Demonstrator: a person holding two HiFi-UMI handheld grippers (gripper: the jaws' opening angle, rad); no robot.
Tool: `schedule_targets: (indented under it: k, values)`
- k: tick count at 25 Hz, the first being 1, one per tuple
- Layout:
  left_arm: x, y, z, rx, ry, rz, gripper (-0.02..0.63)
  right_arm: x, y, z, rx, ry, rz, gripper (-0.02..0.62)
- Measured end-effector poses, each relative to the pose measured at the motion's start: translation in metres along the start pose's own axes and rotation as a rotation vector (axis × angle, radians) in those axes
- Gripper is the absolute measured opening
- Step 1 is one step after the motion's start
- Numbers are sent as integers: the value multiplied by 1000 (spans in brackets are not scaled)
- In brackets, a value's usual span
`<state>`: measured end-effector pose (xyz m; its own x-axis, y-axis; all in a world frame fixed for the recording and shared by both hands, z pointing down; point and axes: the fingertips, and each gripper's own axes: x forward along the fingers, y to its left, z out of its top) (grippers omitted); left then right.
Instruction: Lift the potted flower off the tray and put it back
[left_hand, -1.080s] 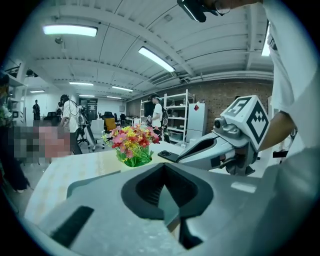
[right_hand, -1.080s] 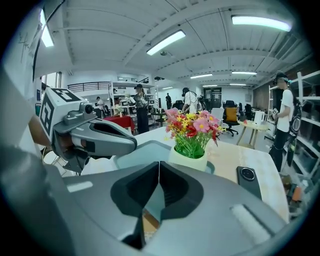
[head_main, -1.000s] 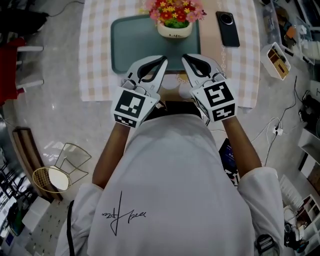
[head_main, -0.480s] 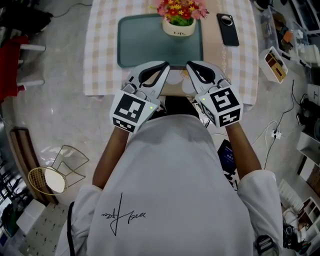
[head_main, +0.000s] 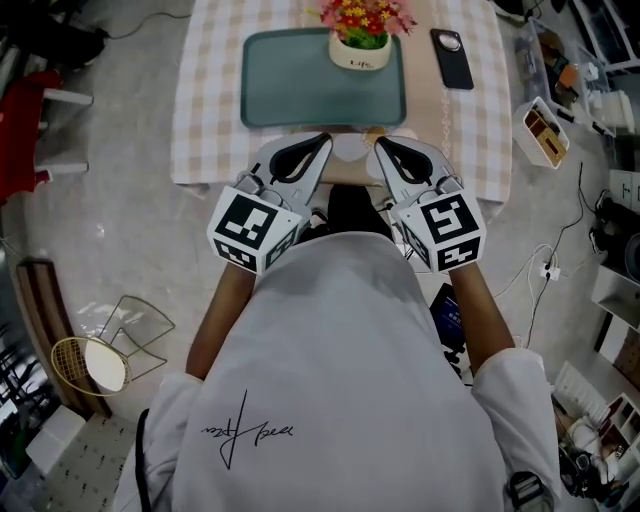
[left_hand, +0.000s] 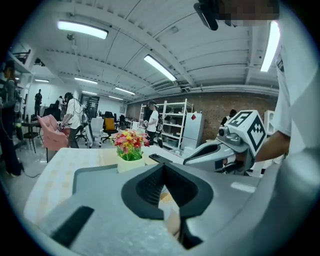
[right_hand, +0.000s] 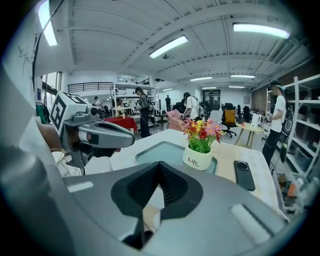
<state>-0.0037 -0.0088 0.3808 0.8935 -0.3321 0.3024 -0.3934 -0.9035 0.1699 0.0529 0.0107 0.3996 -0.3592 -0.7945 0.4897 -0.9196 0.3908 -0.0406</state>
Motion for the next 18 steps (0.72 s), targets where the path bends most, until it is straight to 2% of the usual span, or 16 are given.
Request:
schedule_targets:
  k: [4,8,13,18]
  values:
    - [-11,-5,1,-23,-11,7,-2,-14,12,-4,12,15,21,5]
    - [-19,-11,-6,-2,13,17,-2,-20,21,-3,46,-19,41,4]
    - [-24,-12,-12,-9,22,12,-2,-19,33,-4,30,-10,49,5]
    - [-25,-11,-15,-59,21,-6,-2,-17,43,-4,49,-23,80,5]
